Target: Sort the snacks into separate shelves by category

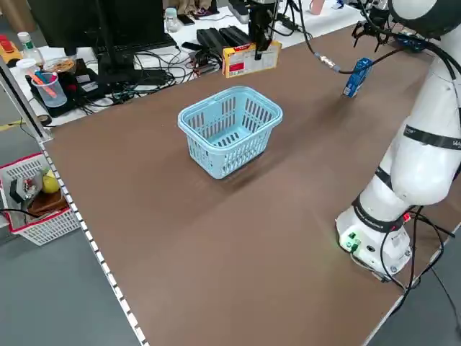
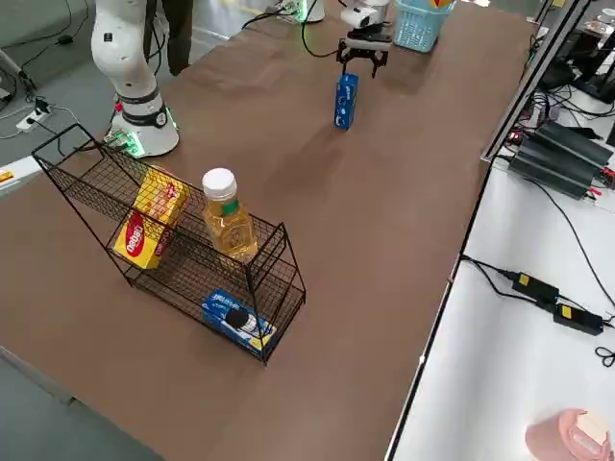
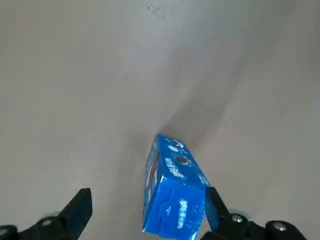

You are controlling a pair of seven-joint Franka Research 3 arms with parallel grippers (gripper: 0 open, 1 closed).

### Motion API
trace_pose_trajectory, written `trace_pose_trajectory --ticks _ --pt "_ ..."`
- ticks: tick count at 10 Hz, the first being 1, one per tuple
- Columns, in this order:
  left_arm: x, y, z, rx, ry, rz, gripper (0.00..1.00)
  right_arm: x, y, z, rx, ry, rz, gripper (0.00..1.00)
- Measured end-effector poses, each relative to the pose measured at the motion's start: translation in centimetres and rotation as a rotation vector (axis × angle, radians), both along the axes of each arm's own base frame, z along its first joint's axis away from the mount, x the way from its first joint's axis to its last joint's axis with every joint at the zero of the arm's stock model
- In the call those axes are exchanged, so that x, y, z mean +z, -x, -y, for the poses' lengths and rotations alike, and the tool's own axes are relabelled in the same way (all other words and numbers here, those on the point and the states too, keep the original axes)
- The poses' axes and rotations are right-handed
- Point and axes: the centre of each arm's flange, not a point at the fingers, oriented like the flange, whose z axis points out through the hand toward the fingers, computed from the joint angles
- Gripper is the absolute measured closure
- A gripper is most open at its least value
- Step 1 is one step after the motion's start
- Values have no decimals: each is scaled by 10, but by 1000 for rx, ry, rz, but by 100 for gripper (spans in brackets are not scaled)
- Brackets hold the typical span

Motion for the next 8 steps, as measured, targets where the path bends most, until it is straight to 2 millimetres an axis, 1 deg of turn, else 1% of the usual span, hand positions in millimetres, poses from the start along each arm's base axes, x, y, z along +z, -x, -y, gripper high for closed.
trace_pose_trajectory --ticks 1,2,5,8 --pt "-1 -1 -2 3 2 -2 75 -9 3 2 -1 4 -4 0" --pt "-3 -2 -3 4 4 -4 75 -14 5 2 0 7 -10 0" --pt "-4 -2 -2 3 5 -6 75 -16 14 -8 16 2 -16 0" --pt "-4 -2 -1 7 5 -6 75 -27 29 -18 36 15 -23 0"
